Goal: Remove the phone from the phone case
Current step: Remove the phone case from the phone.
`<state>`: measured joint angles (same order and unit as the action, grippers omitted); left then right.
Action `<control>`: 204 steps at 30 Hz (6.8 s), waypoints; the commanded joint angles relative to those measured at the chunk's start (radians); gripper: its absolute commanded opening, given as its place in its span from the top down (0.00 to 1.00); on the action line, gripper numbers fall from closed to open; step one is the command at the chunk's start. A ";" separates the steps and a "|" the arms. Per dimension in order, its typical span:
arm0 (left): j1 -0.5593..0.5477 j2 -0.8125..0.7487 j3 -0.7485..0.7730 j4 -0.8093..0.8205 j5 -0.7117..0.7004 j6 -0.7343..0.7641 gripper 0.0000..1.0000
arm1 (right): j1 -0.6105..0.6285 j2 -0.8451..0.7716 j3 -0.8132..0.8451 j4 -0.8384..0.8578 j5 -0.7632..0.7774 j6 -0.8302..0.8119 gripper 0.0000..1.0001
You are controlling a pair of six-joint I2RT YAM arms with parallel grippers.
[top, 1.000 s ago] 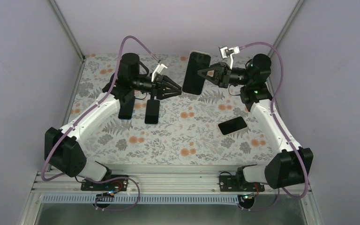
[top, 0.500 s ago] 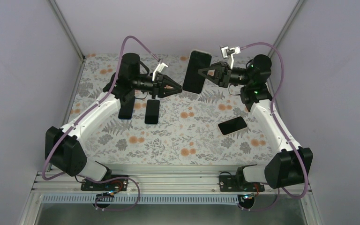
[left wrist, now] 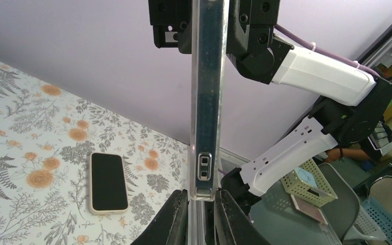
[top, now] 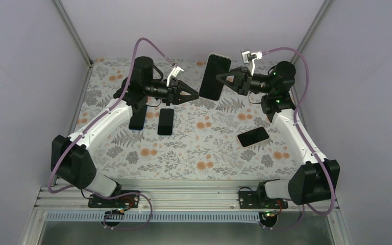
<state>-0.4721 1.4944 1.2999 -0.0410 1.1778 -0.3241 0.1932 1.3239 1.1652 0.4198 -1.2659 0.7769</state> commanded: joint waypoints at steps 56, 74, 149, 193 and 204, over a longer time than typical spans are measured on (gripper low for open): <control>0.068 -0.050 -0.044 0.078 0.068 0.011 0.52 | -0.015 -0.003 -0.029 0.288 -0.041 0.267 0.96; -0.018 -0.032 -0.002 0.013 0.029 0.061 0.44 | -0.030 -0.013 -0.057 0.293 -0.015 0.300 0.96; 0.018 0.079 0.063 -0.012 -0.103 0.014 0.68 | 0.105 -0.024 -0.160 0.416 -0.139 0.319 0.96; -0.001 0.052 -0.014 0.438 0.145 -0.341 0.78 | 0.193 0.080 -0.092 -0.104 -0.187 -0.080 0.96; 0.031 0.078 -0.121 0.580 0.100 -0.527 0.97 | 0.113 0.160 -0.023 -0.117 -0.121 -0.025 0.89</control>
<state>-0.4316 1.5776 1.1751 0.3794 1.3209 -0.7479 0.2993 1.4487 1.1213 0.3511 -1.3293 0.7551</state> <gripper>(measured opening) 0.093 0.094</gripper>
